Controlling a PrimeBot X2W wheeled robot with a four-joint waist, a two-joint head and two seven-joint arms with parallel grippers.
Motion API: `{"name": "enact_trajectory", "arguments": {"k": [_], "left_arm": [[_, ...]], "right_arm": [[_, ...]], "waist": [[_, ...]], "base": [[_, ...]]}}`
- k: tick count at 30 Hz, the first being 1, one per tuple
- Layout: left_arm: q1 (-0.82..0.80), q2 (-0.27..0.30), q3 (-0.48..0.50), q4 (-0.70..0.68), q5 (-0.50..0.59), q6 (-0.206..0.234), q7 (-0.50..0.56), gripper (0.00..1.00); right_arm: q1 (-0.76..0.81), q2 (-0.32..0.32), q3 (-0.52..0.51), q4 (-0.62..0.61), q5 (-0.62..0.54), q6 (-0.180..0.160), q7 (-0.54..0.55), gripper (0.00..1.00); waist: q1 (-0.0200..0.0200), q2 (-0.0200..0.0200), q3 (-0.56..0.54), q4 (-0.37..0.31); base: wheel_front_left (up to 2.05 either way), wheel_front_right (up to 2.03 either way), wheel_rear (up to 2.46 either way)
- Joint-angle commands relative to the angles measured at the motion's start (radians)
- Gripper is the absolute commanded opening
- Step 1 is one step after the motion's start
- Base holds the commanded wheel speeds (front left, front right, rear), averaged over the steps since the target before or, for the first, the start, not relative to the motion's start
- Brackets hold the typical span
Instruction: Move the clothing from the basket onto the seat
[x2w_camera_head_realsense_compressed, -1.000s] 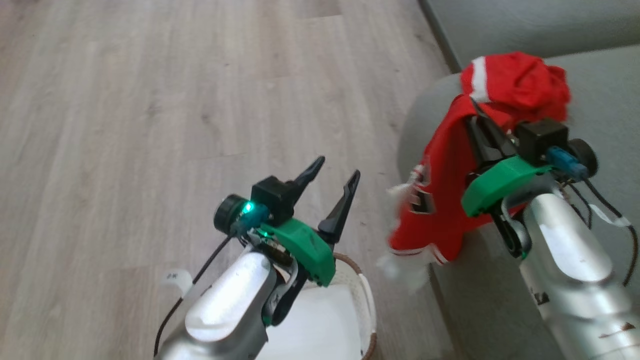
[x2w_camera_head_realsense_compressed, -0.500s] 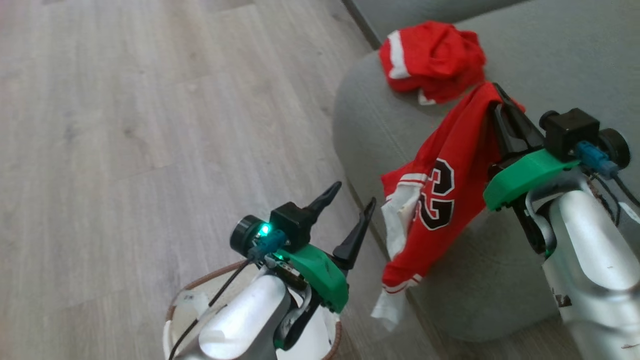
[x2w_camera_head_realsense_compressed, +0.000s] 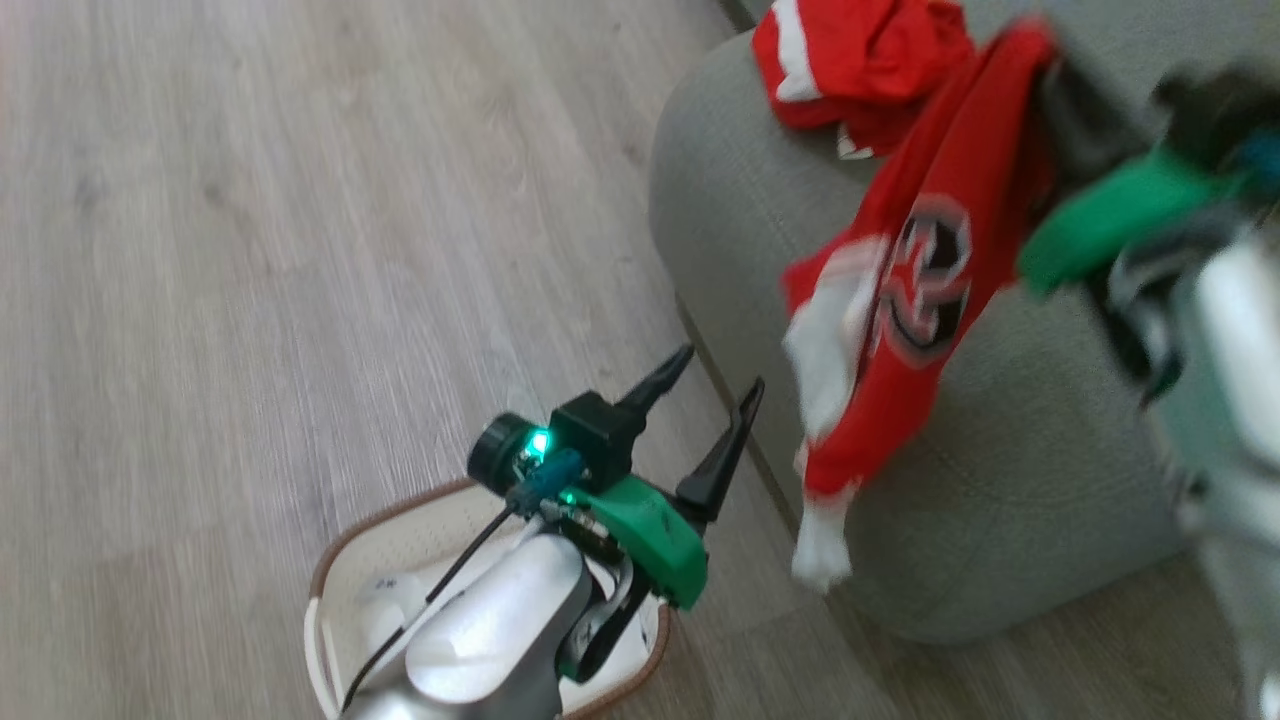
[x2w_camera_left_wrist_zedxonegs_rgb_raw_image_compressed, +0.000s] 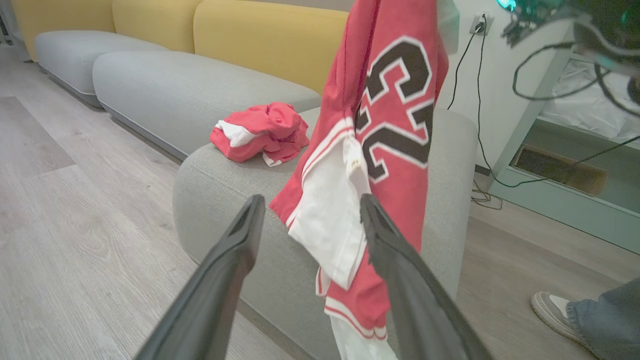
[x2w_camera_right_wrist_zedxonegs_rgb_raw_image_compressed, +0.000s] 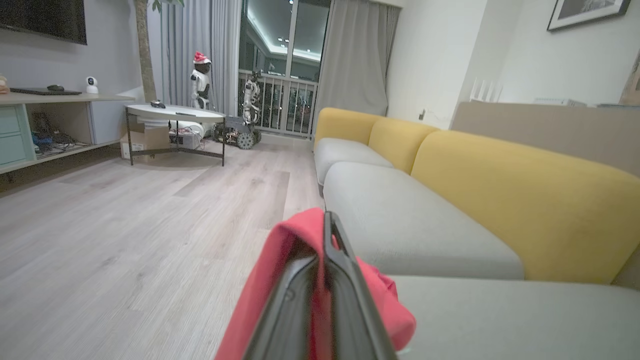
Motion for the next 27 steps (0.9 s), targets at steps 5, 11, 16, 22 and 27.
{"name": "enact_trajectory", "arguments": {"k": [5, 11, 16, 22, 27], "left_arm": [[-0.099, 0.012, 0.038, -0.057, 0.042, 0.014, -0.014, 1.00], [-0.152, 0.041, 0.051, -0.110, 0.082, 0.022, -0.015, 1.00], [-0.194, 0.063, 0.050, -0.155, 0.108, 0.025, -0.009, 1.00], [-0.233, 0.075, 0.036, -0.185, 0.131, 0.021, 0.014, 1.00], [-0.258, 0.080, 0.018, -0.205, 0.150, 0.018, 0.030, 1.00]], "right_arm": [[-0.238, -0.066, -0.001, 0.018, 0.024, 0.007, 0.027, 0.00], [-0.450, -0.143, -0.066, 0.113, 0.009, 0.007, 0.032, 0.00], [-0.600, -0.215, -0.119, 0.205, -0.049, 0.007, 0.030, 0.00], [-0.693, -0.258, -0.193, 0.321, -0.123, 0.007, 0.017, 0.00], [-0.716, -0.264, -0.283, 0.453, -0.225, 0.007, -0.026, 0.00]], "waist": [[0.0000, 0.0000, 0.112, 0.062], [0.0000, 0.0000, 0.229, 0.112], [0.0000, 0.0000, 0.328, 0.158], [0.0000, 0.0000, 0.415, 0.216], [0.0000, 0.0000, 0.479, 0.275]], "base": [[0.00, 0.00, 0.00], [0.00, 0.00, 0.00], [0.00, 0.00, 0.00], [0.00, 0.00, 0.00], [0.00, 0.00, 0.00]]}}
